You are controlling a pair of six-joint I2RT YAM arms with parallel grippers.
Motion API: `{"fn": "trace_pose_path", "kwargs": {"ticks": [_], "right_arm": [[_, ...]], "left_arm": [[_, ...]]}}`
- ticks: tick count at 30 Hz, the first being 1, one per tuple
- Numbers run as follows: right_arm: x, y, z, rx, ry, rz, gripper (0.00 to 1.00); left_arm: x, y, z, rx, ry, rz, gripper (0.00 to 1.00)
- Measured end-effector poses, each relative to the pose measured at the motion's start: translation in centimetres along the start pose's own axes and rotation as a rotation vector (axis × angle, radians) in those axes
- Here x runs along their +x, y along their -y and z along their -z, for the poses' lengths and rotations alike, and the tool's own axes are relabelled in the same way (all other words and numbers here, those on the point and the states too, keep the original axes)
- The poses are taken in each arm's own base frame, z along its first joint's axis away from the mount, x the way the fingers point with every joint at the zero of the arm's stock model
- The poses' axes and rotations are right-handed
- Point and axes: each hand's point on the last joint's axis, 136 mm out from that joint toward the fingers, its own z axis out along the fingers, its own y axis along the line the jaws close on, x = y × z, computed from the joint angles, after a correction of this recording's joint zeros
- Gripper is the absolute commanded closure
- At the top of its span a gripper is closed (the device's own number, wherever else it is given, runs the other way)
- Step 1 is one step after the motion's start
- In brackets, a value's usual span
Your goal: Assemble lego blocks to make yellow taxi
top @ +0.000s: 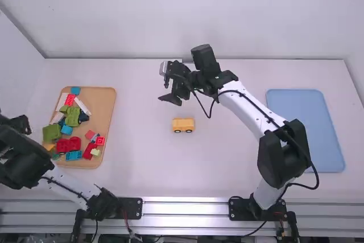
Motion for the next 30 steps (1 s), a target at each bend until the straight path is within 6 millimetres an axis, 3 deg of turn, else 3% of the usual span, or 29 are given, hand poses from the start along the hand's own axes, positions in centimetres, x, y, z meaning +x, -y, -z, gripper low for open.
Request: {"fn": "trace_pose_path", "kwargs": {"ticks": [5,7,9,10,11,18,25,30], "right_arm": [[0.0,0.1,0.0,0.007,-0.002,0.004,0.02],[0.1,0.1,0.0,0.006,-0.004,0.001,0.02],[0.0,0.1,0.0,0.007,-0.003,0.002,0.01],[0.0,0.1,0.0,0.007,-0.003,0.004,0.02],[0.0,0.1,0.0,0.006,-0.003,0.006,0.02],[0.2,0.2,0.0,0.013,-0.012,0.028,0.01],[0.5,0.6,0.0,0.032,-0.03,0.033,0.02],[0.6,0.6,0.0,0.035,-0.032,0.037,0.01]], "left_arm": [[-1.5,0.2,-2.9,0.076,-0.069,0.175,0.0],[-1.5,0.4,-4.1,0.105,-0.109,0.215,0.12],[-1.4,0.4,-4.9,0.118,-0.135,0.234,0.17],[-1.0,0.3,-5.4,0.121,-0.164,0.242,0.12],[-0.6,0.1,-5.8,0.12,-0.19,0.251,0.01],[1.8,0.8,-6.3,0.172,-0.32,0.208,0.01],[1.7,1.7,-6.1,0.195,-0.324,0.271,0.01],[2.2,0.9,-6.6,0.087,-0.249,0.361,0.01]]}}
